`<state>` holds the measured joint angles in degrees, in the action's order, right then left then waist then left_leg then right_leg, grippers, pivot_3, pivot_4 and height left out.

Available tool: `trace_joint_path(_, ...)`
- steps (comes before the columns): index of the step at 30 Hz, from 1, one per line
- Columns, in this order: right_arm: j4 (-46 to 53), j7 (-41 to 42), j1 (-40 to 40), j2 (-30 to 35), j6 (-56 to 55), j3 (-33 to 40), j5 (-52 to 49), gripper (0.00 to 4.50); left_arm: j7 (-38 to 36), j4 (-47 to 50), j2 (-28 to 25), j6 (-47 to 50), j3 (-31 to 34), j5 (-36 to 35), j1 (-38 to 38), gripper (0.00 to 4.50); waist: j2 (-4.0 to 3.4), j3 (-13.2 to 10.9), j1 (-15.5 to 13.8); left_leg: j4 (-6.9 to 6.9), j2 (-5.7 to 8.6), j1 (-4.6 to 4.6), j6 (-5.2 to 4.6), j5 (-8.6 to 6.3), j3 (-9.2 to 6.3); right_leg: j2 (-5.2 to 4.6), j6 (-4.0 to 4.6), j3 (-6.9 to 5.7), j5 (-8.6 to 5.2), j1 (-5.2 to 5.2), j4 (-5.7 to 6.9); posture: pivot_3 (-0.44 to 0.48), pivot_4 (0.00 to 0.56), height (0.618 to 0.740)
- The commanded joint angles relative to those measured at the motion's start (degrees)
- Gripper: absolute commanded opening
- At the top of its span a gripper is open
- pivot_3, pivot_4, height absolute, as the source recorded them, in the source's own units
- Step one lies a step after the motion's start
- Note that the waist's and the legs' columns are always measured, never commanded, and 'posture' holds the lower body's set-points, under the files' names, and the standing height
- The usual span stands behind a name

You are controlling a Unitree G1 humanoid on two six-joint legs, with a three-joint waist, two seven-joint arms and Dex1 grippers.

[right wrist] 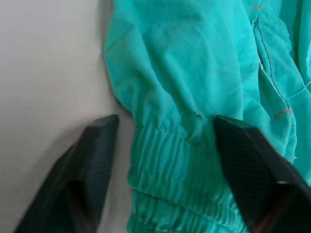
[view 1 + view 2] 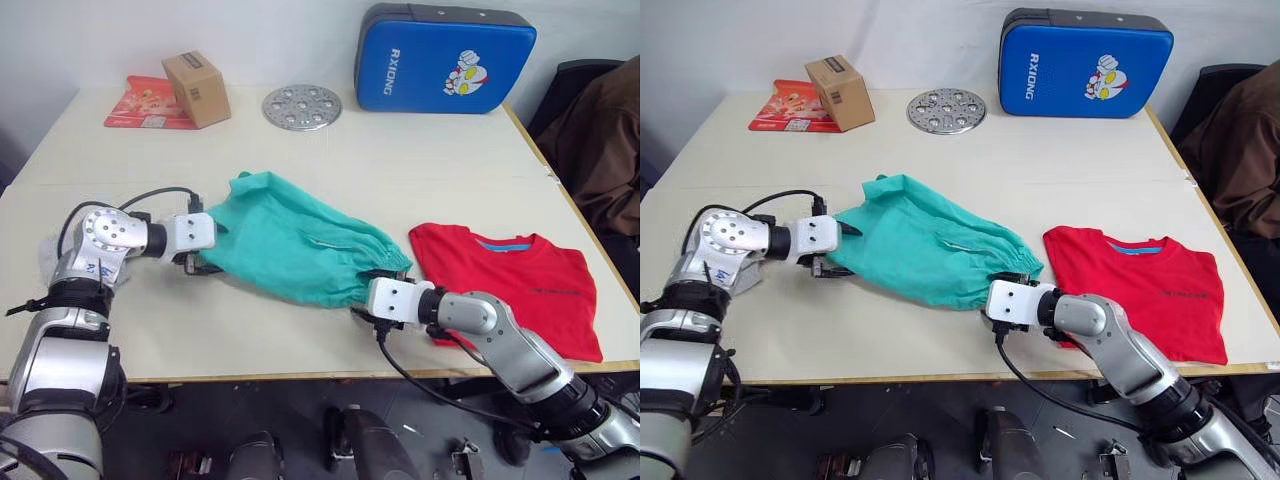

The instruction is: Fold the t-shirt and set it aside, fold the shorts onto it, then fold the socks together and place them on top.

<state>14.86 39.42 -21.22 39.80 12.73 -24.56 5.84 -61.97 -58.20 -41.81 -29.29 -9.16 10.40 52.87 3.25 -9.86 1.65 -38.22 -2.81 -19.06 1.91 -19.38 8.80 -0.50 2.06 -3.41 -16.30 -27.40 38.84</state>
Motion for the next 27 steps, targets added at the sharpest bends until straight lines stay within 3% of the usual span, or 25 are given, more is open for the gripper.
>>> trace_joint_path(1, -0.34, 0.99, -0.63, -0.36, -1.32, 3.05, 0.06, 1.73, 0.52, -2.89, 1.13, 1.5, 0.42, -0.47, 1.12, 2.54, 0.0, 0.0, -0.03, -0.01, 0.0, 0.0, 0.0, 0.0, 0.0, 0.0, 0.0, -0.01, 0.0, 0.01, 0.0, 0.0, 0.15, 0.74)
trace_joint_path(4, -1.39, 3.75, -1.07, 1.06, -3.51, 5.59, -2.18, 0.7, -5.77, 0.72, 1.54, 7.22, 2.06, -4.88, -1.06, 1.57, 0.0, 0.0, -0.01, -0.03, 0.01, 0.0, 0.0, 0.0, 0.0, -0.02, 0.0, -0.01, 0.0, 0.01, 0.02, 0.0, 0.15, 0.74)
trace_joint_path(6, -3.18, 7.16, -1.6, 3.23, -8.2, 6.95, -3.16, 0.04, -11.28, 9.24, 0.36, 14.72, 3.78, -9.77, -5.53, 0.88, -0.03, -0.02, 0.27, -0.03, 0.01, -0.01, 0.0, 0.0, 0.01, -0.02, 0.0, -0.02, 0.0, 0.0, 0.03, 0.0, 0.15, 0.74)
trace_joint_path(8, -6.21, 11.22, -2.66, 5.78, -14.85, 7.94, -4.04, 0.0, -14.78, 24.85, -2.21, 25.69, 5.87, -15.75, -13.6, 0.19, -0.05, -0.03, 0.68, -0.01, -0.05, -0.02, 0.02, -0.01, 0.04, -0.01, 0.02, -0.05, -0.01, -0.03, 0.04, 0.0, 0.15, 0.74)
trace_joint_path(9, -7.56, 12.55, -3.11, 6.44, -17.37, 8.22, -4.33, 0.0, -15.35, 31.42, -3.3, 30.17, 6.67, -17.8, -16.96, 0.06, -0.07, -0.04, 0.9, 0.01, -0.1, -0.01, 0.05, -0.03, 0.04, 0.02, 0.05, -0.06, -0.03, -0.06, 0.05, 0.0, 0.15, 0.74)
trace_joint_path(13, -16.23, 16.42, -6.29, 7.95, -29.55, 8.48, -3.61, 0.0, -12.42, 57.81, -7.6, 47.05, 11.46, -25.63, -31.73, 0.06, -0.11, -0.07, 1.7, 0.05, -0.16, 0.05, 0.14, -0.02, 0.01, 0.06, 0.12, -0.06, -0.07, -0.06, 0.1, 0.0, 0.15, 0.74)
trace_joint_path(17, -25.33, 20.05, -9.31, 7.09, -39.96, 7.15, -3.56, 0.0, 1.4, 78.77, -6.24, 62.16, 15.33, -24.92, -44.96, 0.06, -0.22, -0.14, 1.54, 0.07, -0.05, 0.23, 0.13, 0.02, -0.09, 0.06, 0.1, 0.09, -0.08, 0.15, 0.08, 0.0, 0.15, 0.74)
trace_joint_path(20, -27.99, 21.16, -9.82, 6.07, -43.0, 6.93, -3.6, 0.0, 5.92, 84.36, -5.79, 65.97, 15.37, -24.66, -48.81, 0.06, -0.23, -0.15, 1.4, 0.27, -0.03, 0.66, 0.11, 0.02, -0.22, 0.1, 0.07, 0.09, -0.09, 0.64, -0.14, 0.0, 0.15, 0.74)
trace_joint_path(24, -26.82, 23.46, -9.21, 4.88, -40.01, 7.2, -5.44, 0.0, 10.58, 84.25, -5.08, 65.33, 15.27, -23.32, -51.36, 0.06, -0.24, -0.16, 1.43, 0.35, -0.05, 0.82, 0.06, -0.02, -0.33, 0.13, 0.04, 0.04, -0.08, 0.96, -0.35, 0.0, 0.15, 0.74)
trace_joint_path(27, -23.09, 25.47, -7.33, 5.65, -35.88, 8.78, -8.56, 0.96, 10.7, 83.18, -4.84, 66.6, 17.02, -26.28, -51.48, 0.7, -0.24, -0.16, 1.26, 0.38, -0.06, 0.81, 0.06, -0.02, -0.34, 0.13, 0.04, 0.03, -0.08, 0.95, -0.36, 0.0, 0.15, 0.74)
